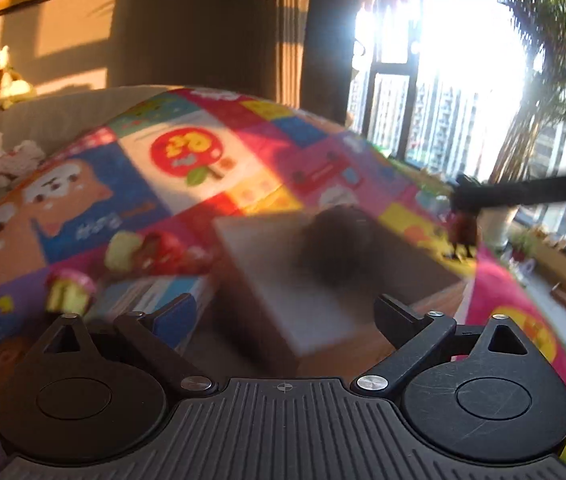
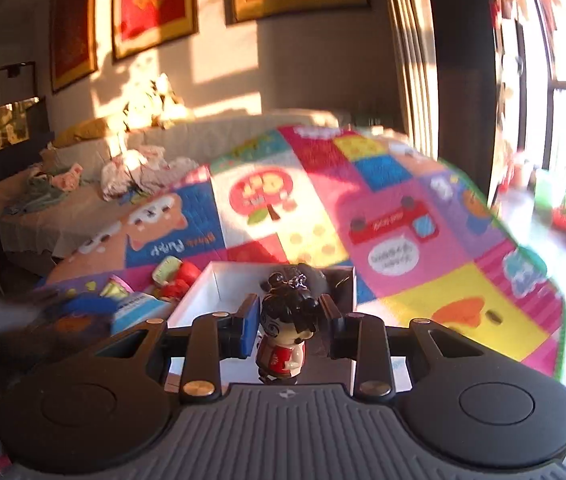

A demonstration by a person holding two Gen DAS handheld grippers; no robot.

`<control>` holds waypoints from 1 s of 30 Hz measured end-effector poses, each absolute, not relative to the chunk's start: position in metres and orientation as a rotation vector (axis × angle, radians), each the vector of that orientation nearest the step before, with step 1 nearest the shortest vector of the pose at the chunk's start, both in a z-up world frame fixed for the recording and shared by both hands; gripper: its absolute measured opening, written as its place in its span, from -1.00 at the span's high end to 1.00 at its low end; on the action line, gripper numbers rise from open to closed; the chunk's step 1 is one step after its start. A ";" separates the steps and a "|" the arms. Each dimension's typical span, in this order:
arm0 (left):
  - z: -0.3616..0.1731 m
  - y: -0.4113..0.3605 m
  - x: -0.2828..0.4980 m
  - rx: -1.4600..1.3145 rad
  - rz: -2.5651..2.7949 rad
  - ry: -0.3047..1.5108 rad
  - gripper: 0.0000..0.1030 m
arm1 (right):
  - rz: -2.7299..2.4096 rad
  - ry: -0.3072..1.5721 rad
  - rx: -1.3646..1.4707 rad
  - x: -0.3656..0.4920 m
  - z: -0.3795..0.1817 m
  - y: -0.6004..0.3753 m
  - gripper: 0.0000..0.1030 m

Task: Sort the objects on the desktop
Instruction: 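Drop the plush cat into the box with the left gripper while the right gripper drops the doll in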

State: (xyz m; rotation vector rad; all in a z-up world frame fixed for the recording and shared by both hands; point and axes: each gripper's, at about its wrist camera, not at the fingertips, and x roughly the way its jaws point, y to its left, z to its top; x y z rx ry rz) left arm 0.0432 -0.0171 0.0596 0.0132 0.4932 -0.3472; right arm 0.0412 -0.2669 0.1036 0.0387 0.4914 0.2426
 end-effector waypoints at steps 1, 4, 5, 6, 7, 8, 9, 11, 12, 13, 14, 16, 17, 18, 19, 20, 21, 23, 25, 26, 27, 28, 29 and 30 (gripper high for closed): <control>0.055 -0.011 0.037 0.031 -0.331 0.501 -0.94 | 0.245 0.514 0.056 0.053 0.098 -0.266 0.40; 0.044 0.001 0.023 0.087 -0.278 0.538 -0.95 | 0.229 0.568 0.097 0.081 0.081 -0.265 0.39; 0.040 0.006 0.020 0.100 -0.260 0.548 -0.95 | 0.217 0.577 0.099 0.086 0.077 -0.263 0.39; 0.037 0.010 0.018 0.107 -0.243 0.554 -0.95 | 0.209 0.582 0.101 0.086 0.073 -0.262 0.38; 0.035 0.015 0.017 0.112 -0.222 0.563 -0.95 | 0.208 0.584 0.104 0.086 0.071 -0.260 0.35; 0.033 0.018 0.016 0.110 -0.208 0.573 -0.95 | 0.211 0.584 0.102 0.083 0.069 -0.257 0.33; 0.031 0.022 0.019 0.102 -0.198 0.585 -0.95 | 0.217 0.582 0.091 0.079 0.067 -0.253 0.29; 0.026 0.027 0.024 0.082 -0.183 0.612 -0.95 | 0.249 0.569 0.041 0.067 0.065 -0.238 0.21; 0.024 0.027 0.027 0.080 -0.178 0.619 -0.95 | 0.277 0.560 0.010 0.059 0.064 -0.228 0.17; 0.023 0.024 0.030 0.084 -0.182 0.620 -0.95 | 0.307 0.553 -0.021 0.052 0.064 -0.218 0.17; 0.022 0.020 0.032 0.093 -0.193 0.617 -0.95 | 0.337 0.542 -0.056 0.044 0.063 -0.208 0.16; 0.023 0.011 0.036 0.116 -0.213 0.610 -0.95 | 0.373 0.512 -0.124 0.029 0.061 -0.190 0.16; 0.022 0.006 0.039 0.130 -0.219 0.606 -0.95 | 0.371 0.500 -0.145 0.024 0.061 -0.185 0.16; 0.022 0.001 0.044 0.145 -0.225 0.604 -0.95 | 0.365 0.495 -0.156 0.021 0.061 -0.183 0.15; 0.021 -0.003 0.048 0.156 -0.232 0.603 -0.95 | 0.357 0.497 -0.155 0.021 0.061 -0.184 0.11; 0.020 -0.007 0.052 0.171 -0.237 0.601 -0.95 | 0.344 0.503 -0.145 0.021 0.061 -0.187 0.09; 0.019 -0.011 0.056 0.191 -0.230 0.597 -0.95 | 0.328 0.513 -0.133 0.022 0.060 -0.190 0.07; 0.016 -0.015 0.061 0.247 -0.173 0.578 -0.97 | 0.325 0.535 -0.119 0.021 0.058 -0.195 0.07; 0.015 -0.010 0.063 0.271 -0.116 0.566 -0.97 | 0.337 0.544 -0.125 0.016 0.056 -0.195 0.06; 0.016 -0.005 0.063 0.271 -0.092 0.565 -0.97 | 0.349 0.545 -0.135 0.013 0.054 -0.192 0.04; 0.016 0.002 0.061 0.270 -0.066 0.562 -0.97 | 0.360 0.544 -0.146 0.010 0.053 -0.189 0.00; 0.017 0.011 0.060 0.267 -0.036 0.560 -0.97 | 0.372 0.543 -0.157 0.008 0.050 -0.184 -0.02; 0.017 0.021 0.058 0.263 0.002 0.560 -0.96 | 0.385 0.545 -0.171 0.006 0.047 -0.178 -0.02; 0.017 0.032 0.056 0.249 0.048 0.564 -0.96 | 0.398 0.547 -0.189 0.005 0.044 -0.170 -0.02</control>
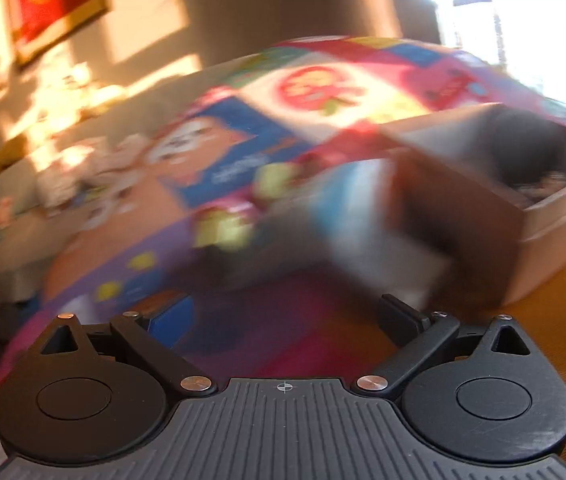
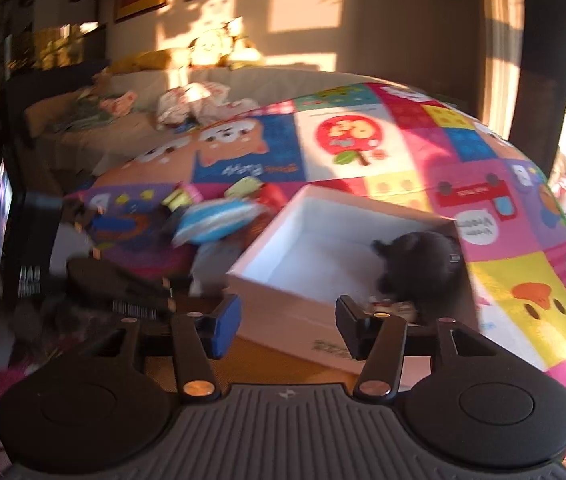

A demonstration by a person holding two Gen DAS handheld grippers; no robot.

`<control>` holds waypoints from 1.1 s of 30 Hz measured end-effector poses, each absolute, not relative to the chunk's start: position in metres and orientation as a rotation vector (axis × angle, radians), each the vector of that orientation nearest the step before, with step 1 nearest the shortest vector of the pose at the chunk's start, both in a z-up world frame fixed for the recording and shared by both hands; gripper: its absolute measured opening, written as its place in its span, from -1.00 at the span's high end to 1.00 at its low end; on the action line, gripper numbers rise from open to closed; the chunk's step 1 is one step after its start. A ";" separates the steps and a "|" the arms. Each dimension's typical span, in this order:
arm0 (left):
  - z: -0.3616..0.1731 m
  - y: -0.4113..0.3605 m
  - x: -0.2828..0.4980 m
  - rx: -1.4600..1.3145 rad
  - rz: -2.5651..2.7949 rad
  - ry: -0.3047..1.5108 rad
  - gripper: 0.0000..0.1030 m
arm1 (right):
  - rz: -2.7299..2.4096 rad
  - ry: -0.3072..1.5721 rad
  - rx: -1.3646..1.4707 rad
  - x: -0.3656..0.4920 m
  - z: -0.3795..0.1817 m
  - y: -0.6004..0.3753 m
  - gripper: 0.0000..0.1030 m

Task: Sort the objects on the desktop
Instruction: 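Drop the plush cat into the box with the left gripper while the right gripper drops the doll in, then grasp the white plastic case with the right gripper and lift it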

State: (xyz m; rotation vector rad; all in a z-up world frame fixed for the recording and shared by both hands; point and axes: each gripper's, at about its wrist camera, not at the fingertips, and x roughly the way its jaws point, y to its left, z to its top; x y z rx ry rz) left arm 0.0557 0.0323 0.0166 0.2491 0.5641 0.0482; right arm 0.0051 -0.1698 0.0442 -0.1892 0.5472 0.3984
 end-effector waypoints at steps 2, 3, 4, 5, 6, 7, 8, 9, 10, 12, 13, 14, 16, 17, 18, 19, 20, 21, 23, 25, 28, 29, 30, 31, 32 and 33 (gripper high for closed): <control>0.017 0.055 0.049 0.174 0.101 0.575 -0.96 | 0.426 0.542 -0.242 0.003 0.036 -0.149 -0.02; 0.017 0.068 0.044 0.106 0.114 0.586 -0.96 | 0.438 0.533 -0.267 0.003 0.032 -0.136 -0.02; 0.018 0.078 0.039 0.050 0.117 0.595 -0.96 | 0.448 0.524 -0.282 0.003 0.029 -0.125 -0.02; 0.019 0.085 0.034 0.003 0.120 0.600 -0.96 | 0.460 0.519 -0.288 0.006 0.025 -0.113 -0.02; 0.019 0.092 0.029 -0.033 0.120 0.602 -0.96 | 0.469 0.519 -0.285 0.010 0.022 -0.102 -0.02; 0.018 0.097 0.023 -0.056 0.120 0.603 -0.96 | 0.469 0.525 -0.282 0.016 0.020 -0.093 -0.02; 0.017 0.099 0.020 -0.067 0.116 0.604 -0.96 | 0.462 0.529 -0.283 0.022 0.019 -0.083 -0.02; 0.017 0.100 0.016 -0.075 0.108 0.600 -0.97 | 0.452 0.525 -0.289 0.030 0.019 -0.074 -0.02; 0.018 0.101 0.013 -0.081 0.100 0.587 -0.97 | 0.440 0.518 -0.290 0.037 0.021 -0.066 -0.02; 0.018 0.099 0.009 -0.073 0.094 0.560 -0.98 | 0.433 0.562 -0.206 0.062 0.030 -0.062 -0.02; 0.018 0.096 0.009 -0.066 0.088 0.553 -0.98 | 0.434 0.607 -0.118 0.077 0.035 -0.063 -0.11; 0.018 0.095 0.009 -0.060 0.080 0.545 -0.98 | 0.423 0.643 -0.043 0.092 0.039 -0.065 -0.22; 0.020 0.094 0.007 -0.055 0.071 0.524 -0.99 | 0.374 0.657 0.026 0.113 0.044 -0.062 -0.50; 0.020 0.093 0.006 -0.057 0.068 0.517 -0.99 | 0.357 0.638 0.009 0.121 0.048 -0.056 -0.53; 0.020 0.094 0.005 -0.060 0.061 0.514 -0.99 | 0.358 0.612 -0.045 0.130 0.051 -0.047 -0.55; 0.020 0.095 0.005 -0.068 0.043 0.523 -0.99 | 0.360 0.581 -0.116 0.138 0.053 -0.037 -0.54; 0.020 0.095 0.005 -0.083 0.008 0.549 -1.00 | 0.357 0.564 -0.174 0.148 0.052 -0.028 -0.54; 0.019 0.095 0.004 -0.097 -0.034 0.574 -1.00 | 0.364 0.583 -0.205 0.161 0.051 -0.022 -0.50; 0.017 0.092 -0.001 -0.107 -0.127 0.613 -0.99 | 0.378 0.681 -0.203 0.188 0.044 -0.015 -0.24; 0.017 0.086 -0.009 -0.077 -0.181 0.604 -0.99 | 0.403 0.785 -0.156 0.209 0.034 -0.013 -0.13; 0.016 0.082 -0.014 -0.065 -0.200 0.590 -1.00 | 0.481 0.862 -0.098 0.208 0.029 -0.017 -0.13; 0.016 0.083 -0.014 -0.070 -0.199 0.590 -1.00 | 0.560 0.923 -0.053 0.202 0.031 -0.019 -0.13; 0.016 0.083 -0.013 -0.076 -0.197 0.592 -1.00 | 0.669 0.989 0.006 0.193 0.032 -0.020 -0.13; 0.016 0.084 -0.013 -0.083 -0.194 0.591 -1.00 | 0.778 1.029 0.055 0.183 0.036 -0.022 -0.10; 0.016 0.085 -0.014 -0.086 -0.190 0.586 -1.00 | 0.834 1.018 0.065 0.171 0.042 -0.024 -0.10; 0.016 0.085 -0.014 -0.087 -0.188 0.580 -1.00 | 0.827 0.973 0.033 0.160 0.051 -0.026 -0.10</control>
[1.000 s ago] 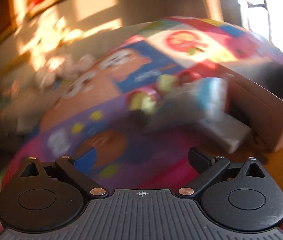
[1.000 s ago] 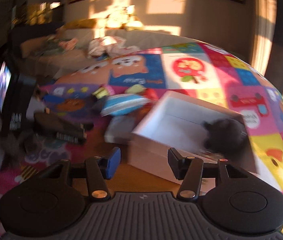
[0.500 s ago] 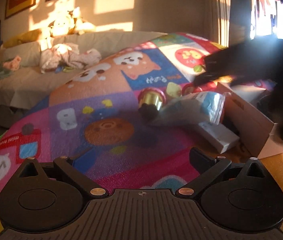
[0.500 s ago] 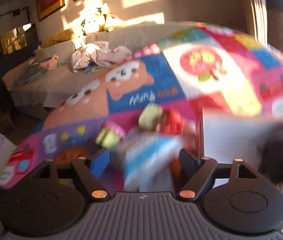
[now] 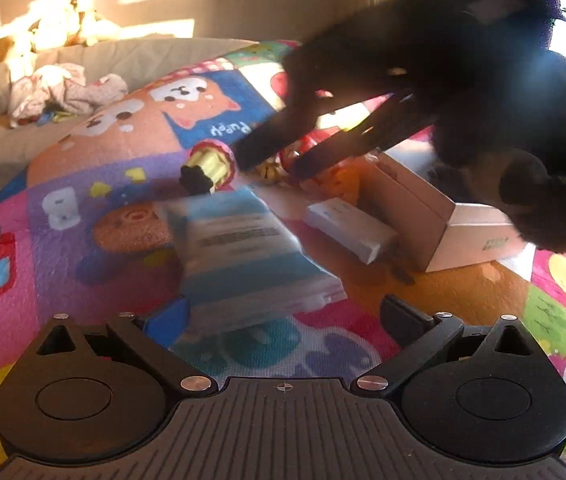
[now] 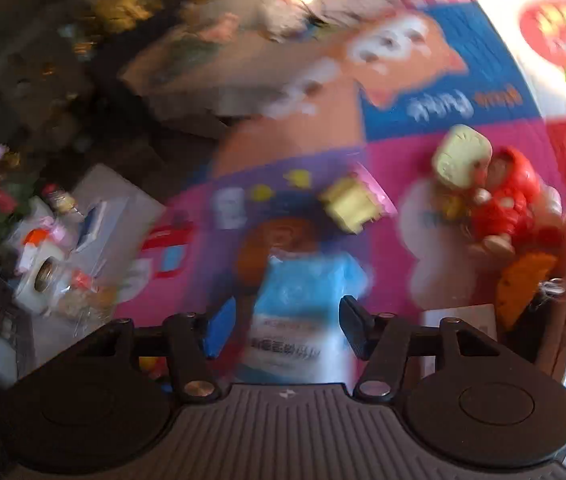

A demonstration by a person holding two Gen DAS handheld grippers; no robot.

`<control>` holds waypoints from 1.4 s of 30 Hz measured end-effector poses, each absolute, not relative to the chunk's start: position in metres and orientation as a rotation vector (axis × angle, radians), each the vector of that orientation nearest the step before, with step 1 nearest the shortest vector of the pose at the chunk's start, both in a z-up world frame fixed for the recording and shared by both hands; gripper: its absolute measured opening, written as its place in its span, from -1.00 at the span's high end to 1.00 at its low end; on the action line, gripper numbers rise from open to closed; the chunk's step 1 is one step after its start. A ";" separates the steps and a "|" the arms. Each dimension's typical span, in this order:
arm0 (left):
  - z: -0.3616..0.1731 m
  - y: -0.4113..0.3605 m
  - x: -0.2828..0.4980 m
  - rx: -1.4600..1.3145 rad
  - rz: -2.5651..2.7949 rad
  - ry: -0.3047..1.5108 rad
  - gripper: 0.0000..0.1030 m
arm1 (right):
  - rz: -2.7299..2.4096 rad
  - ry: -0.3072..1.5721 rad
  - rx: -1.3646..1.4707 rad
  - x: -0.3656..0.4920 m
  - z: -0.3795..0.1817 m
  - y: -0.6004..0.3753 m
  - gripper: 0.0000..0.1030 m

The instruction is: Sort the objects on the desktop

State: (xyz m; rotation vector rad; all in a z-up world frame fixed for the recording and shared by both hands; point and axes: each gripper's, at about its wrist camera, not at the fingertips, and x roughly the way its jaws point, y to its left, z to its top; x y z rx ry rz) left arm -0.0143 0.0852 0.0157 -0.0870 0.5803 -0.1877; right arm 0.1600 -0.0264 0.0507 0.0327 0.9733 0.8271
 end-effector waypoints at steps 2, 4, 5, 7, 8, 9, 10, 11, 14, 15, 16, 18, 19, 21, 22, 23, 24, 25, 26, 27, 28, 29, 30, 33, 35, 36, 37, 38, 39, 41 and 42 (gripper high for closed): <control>0.016 0.085 -0.015 -0.082 -0.185 0.574 -1.00 | 0.703 0.885 -0.082 0.148 0.061 -0.028 -0.10; 0.016 0.085 -0.015 -0.077 -0.187 0.572 -1.00 | 0.566 0.846 -0.185 0.147 0.059 -0.029 -0.09; 0.016 0.085 -0.015 -0.077 -0.188 0.572 -1.00 | 0.522 0.858 -0.213 0.151 0.055 -0.029 -0.09; 0.015 0.086 -0.014 -0.078 -0.186 0.575 -1.00 | 0.468 0.913 -0.236 0.159 0.041 -0.028 -0.05; 0.015 0.086 -0.014 -0.079 -0.187 0.577 -1.00 | 0.445 0.937 -0.247 0.162 0.034 -0.027 -0.05; 0.014 0.087 -0.013 -0.081 -0.189 0.579 -1.00 | 0.414 0.961 -0.265 0.166 0.028 -0.024 -0.05; 0.014 0.087 -0.013 -0.084 -0.190 0.581 -1.00 | 0.392 0.979 -0.271 0.169 0.022 -0.022 -0.04; 0.014 0.087 -0.013 -0.087 -0.192 0.583 -1.00 | 0.376 0.970 -0.290 0.170 0.017 -0.020 -0.05; 0.013 0.089 -0.011 -0.097 -0.189 0.588 -1.00 | 0.351 0.963 -0.347 0.171 0.007 -0.013 -0.08; 0.013 0.089 -0.012 -0.097 -0.188 0.586 -1.00 | 0.356 0.962 -0.371 0.168 0.006 -0.012 -0.05; 0.013 0.089 -0.012 -0.096 -0.189 0.584 -1.00 | 0.368 0.955 -0.382 0.163 0.005 -0.014 0.10; 0.013 0.089 -0.013 -0.094 -0.190 0.580 -1.00 | 0.418 0.946 -0.374 0.147 0.004 -0.017 0.12; 0.013 0.089 -0.013 -0.093 -0.192 0.580 -1.00 | 0.452 0.948 -0.366 0.134 0.004 -0.020 0.25; 0.013 0.089 -0.014 -0.093 -0.199 0.580 -1.00 | 0.518 0.932 -0.387 0.105 0.007 -0.024 0.70; 0.013 0.089 -0.014 -0.094 -0.201 0.577 -1.00 | 0.548 0.940 -0.384 0.093 0.008 -0.028 0.75; 0.013 0.089 -0.014 -0.094 -0.200 0.575 -1.00 | 0.570 0.935 -0.376 0.081 0.009 -0.036 0.75; 0.013 0.089 -0.014 -0.092 -0.195 0.576 -1.00 | 0.601 0.934 -0.377 0.068 0.009 -0.045 0.75; 0.013 0.088 -0.014 -0.088 -0.192 0.580 -1.00 | 0.619 0.937 -0.377 0.058 0.008 -0.054 0.76; 0.013 0.087 -0.013 -0.083 -0.188 0.584 -1.00 | 0.618 0.941 -0.377 0.050 0.006 -0.062 0.75; 0.013 0.086 -0.013 -0.075 -0.182 0.589 -1.00 | 0.604 0.937 -0.383 0.040 0.004 -0.071 0.75; 0.014 0.083 -0.013 -0.062 -0.171 0.592 -1.00 | 0.591 0.920 -0.387 0.034 0.003 -0.080 0.75; 0.017 0.080 -0.013 -0.057 -0.168 0.588 -1.00 | 0.576 0.892 -0.390 0.028 0.002 -0.089 0.75; 0.022 0.077 -0.016 -0.067 -0.184 0.573 -1.00 | 0.559 0.864 -0.382 0.023 0.003 -0.098 0.73; 0.036 0.063 -0.023 -0.048 -0.276 0.529 -1.00 | 0.513 0.796 -0.280 0.010 0.011 -0.132 0.33; 0.043 0.049 -0.027 0.037 -0.302 0.499 -1.00 | 0.450 0.756 -0.148 0.009 0.020 -0.167 -0.21; 0.045 0.042 -0.027 0.075 -0.310 0.488 -1.00 | 0.404 0.725 -0.075 0.009 0.025 -0.187 -0.34; 0.046 0.036 -0.026 0.105 -0.325 0.483 -1.00 | 0.356 0.688 -0.012 0.008 0.030 -0.207 -0.51; 0.046 0.031 -0.022 0.121 -0.336 0.490 -1.00 | 0.305 0.652 0.046 0.007 0.035 -0.226 -0.63; 0.045 0.025 -0.015 0.135 -0.351 0.508 -1.00 | 0.250 0.626 0.102 0.009 0.039 -0.243 -0.66; 0.042 0.013 -0.001 0.163 -0.387 0.534 -1.00 | 0.171 0.591 0.199 0.018 0.040 -0.272 -0.72; 0.041 0.007 0.007 0.183 -0.399 0.542 -1.00 | 0.142 0.594 0.237 0.027 0.038 -0.281 -0.73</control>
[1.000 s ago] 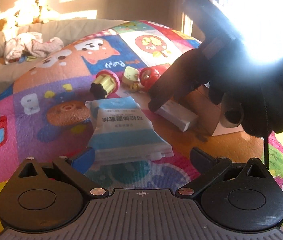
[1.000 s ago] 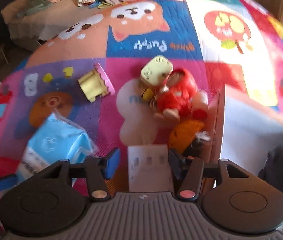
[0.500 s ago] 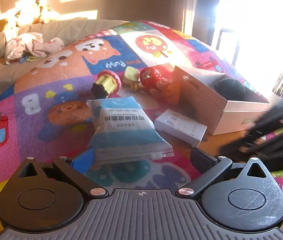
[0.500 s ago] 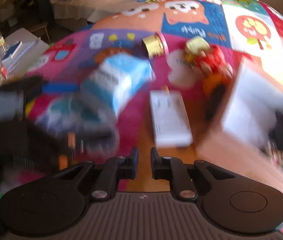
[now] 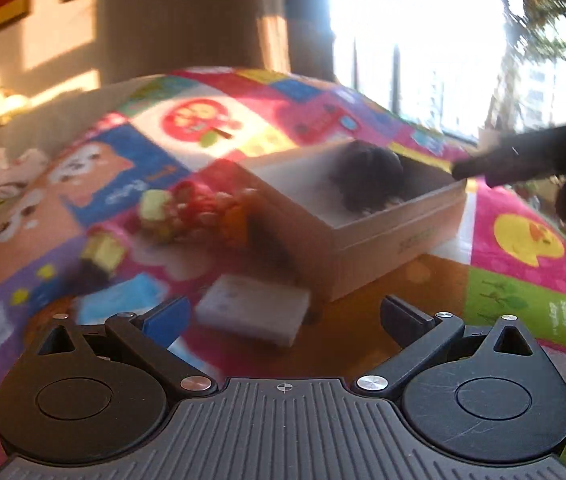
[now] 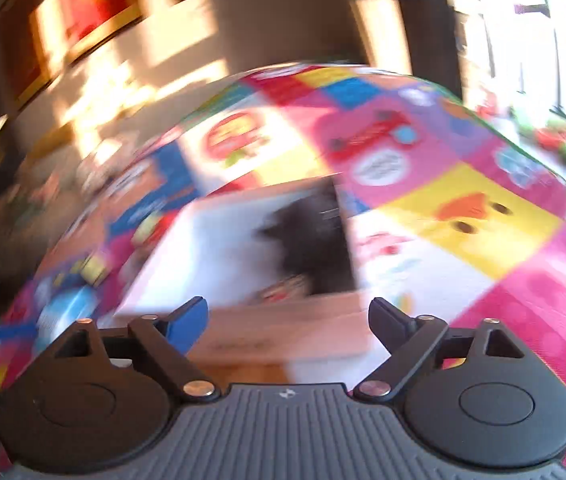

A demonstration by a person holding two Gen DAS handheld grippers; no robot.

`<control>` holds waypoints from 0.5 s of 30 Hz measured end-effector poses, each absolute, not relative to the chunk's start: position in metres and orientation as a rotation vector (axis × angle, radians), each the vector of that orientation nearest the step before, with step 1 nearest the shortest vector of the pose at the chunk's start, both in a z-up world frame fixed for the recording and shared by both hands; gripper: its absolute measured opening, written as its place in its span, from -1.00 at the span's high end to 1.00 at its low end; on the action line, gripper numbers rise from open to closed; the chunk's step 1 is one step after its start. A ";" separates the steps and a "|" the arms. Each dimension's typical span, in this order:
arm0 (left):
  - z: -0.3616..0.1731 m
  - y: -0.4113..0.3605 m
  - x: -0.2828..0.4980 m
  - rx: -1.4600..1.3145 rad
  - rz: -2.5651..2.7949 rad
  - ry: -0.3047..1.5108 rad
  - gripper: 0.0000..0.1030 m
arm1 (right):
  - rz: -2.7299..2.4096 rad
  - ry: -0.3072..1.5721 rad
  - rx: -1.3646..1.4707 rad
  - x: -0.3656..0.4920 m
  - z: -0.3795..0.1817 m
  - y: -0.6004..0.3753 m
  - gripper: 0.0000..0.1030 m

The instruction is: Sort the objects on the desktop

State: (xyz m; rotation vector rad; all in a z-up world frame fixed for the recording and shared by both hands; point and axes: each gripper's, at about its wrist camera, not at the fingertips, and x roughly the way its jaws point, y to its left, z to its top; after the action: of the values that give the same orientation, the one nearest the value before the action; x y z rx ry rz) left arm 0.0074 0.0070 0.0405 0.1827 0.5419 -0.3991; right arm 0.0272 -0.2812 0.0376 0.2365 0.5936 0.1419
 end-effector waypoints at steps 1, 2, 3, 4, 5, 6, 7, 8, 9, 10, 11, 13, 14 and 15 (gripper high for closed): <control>0.038 0.001 0.018 0.207 -0.397 0.555 -1.00 | 0.125 0.602 0.269 0.035 0.034 -0.290 -0.73; 0.035 -0.004 0.025 0.218 -0.387 0.569 -1.00 | 0.120 0.609 0.297 0.043 0.030 -0.294 -0.73; 0.033 -0.006 0.035 0.217 -0.375 0.592 -1.00 | 0.115 0.616 0.324 0.051 0.026 -0.298 -0.73; 0.031 -0.005 0.042 0.206 -0.372 0.612 -1.00 | 0.113 0.623 0.350 0.058 0.022 -0.299 -0.73; 0.030 -0.004 0.048 0.189 -0.377 0.631 -1.00 | 0.123 0.632 0.378 0.065 0.017 -0.299 -0.73; 0.029 -0.001 0.054 0.174 -0.386 0.647 -1.00 | 0.137 0.642 0.406 0.069 0.012 -0.301 -0.73; 0.027 0.001 0.058 0.161 -0.391 0.665 -1.00 | 0.153 0.658 0.432 0.074 0.008 -0.299 -0.80; 0.026 0.003 0.061 0.155 -0.389 0.678 -1.00 | 0.167 0.673 0.452 0.079 0.004 -0.296 -0.89; 0.024 0.004 0.063 0.155 -0.386 0.689 -1.00 | 0.165 0.670 0.465 0.084 0.002 -0.292 -0.99; 0.022 0.005 0.065 0.158 -0.382 0.702 -1.00 | 0.159 0.661 0.463 0.083 0.001 -0.289 -1.00; 0.020 0.006 0.067 0.159 -0.381 0.714 -1.00 | 0.171 0.655 0.451 0.084 0.001 -0.285 -1.00; 0.016 0.006 0.072 0.163 -0.380 0.737 -1.00 | 0.274 0.664 0.464 0.083 -0.001 -0.284 -1.00; 0.015 0.004 0.073 0.167 -0.379 0.743 -1.00 | 0.330 0.673 0.487 0.084 -0.002 -0.284 -1.00; 0.013 0.001 0.074 0.168 -0.384 0.749 -1.00 | 0.361 0.675 0.503 0.082 -0.002 -0.285 -1.00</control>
State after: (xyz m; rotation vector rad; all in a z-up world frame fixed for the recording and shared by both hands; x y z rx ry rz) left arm 0.0744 0.0014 0.0135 0.1684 0.7489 -0.3839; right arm 0.0818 -0.2850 -0.0020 0.5027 0.6753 0.3609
